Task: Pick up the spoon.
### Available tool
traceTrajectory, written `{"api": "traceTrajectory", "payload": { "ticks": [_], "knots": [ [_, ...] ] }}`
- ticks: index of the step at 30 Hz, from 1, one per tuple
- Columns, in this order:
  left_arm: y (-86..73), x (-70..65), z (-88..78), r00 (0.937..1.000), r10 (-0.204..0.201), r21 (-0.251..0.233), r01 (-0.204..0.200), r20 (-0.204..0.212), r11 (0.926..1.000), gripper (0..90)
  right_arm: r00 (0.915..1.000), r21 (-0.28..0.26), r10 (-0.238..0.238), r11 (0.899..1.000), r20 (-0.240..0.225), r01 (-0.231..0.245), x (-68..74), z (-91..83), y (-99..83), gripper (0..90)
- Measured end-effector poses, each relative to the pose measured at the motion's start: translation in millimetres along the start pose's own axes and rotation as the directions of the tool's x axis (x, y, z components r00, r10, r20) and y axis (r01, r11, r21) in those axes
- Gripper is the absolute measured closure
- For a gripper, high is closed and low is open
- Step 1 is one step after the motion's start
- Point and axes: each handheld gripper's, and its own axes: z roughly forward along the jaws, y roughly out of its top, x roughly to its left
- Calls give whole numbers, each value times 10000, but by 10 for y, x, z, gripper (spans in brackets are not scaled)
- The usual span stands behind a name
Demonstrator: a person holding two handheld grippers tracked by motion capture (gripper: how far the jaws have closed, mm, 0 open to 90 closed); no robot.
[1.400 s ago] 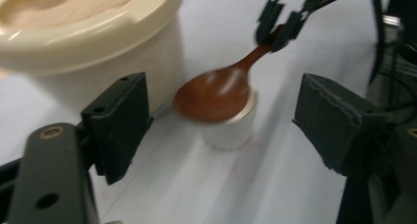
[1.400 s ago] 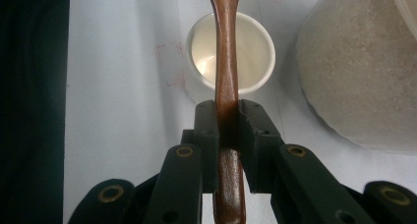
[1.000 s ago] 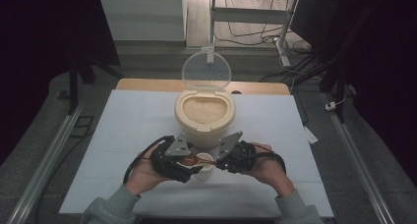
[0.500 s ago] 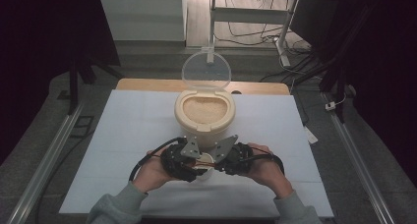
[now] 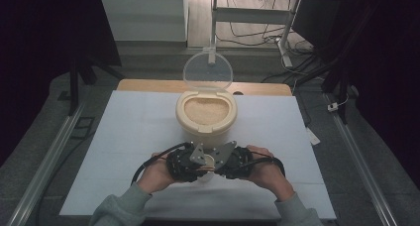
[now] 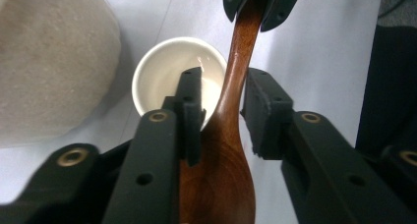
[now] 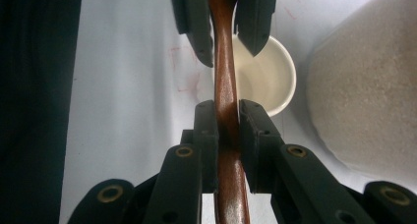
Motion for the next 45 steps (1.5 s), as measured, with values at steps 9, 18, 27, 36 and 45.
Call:
{"api": "traceTrajectory", "payload": {
  "ticks": [9,18,27,36,45],
  "knots": [
    [-23,-11,82,9982,186,49,-189,562,9998,777,9986,-221,-537,9983,-34,536,24,-8,2,782],
    [-33,-28,87,10000,75,-297,-73,54,9995,784,9999,-823,88,9966,100,-80,-14,-21,-42,753],
    [-58,-12,22,9957,-114,-712,48,-921,9975,785,9294,-3869,3471,8797,1253,-2764,-89,-366,-224,498],
    [-80,-9,5,9928,-306,-956,196,-1158,9952,785,7878,-4802,6040,7301,1207,-4862,84,-429,-506,374],
    [-92,-18,-27,9877,-563,-1386,359,-1460,9897,785,6751,-5073,7375,5885,178,-6295,163,-242,-602,340]
  ]
}}
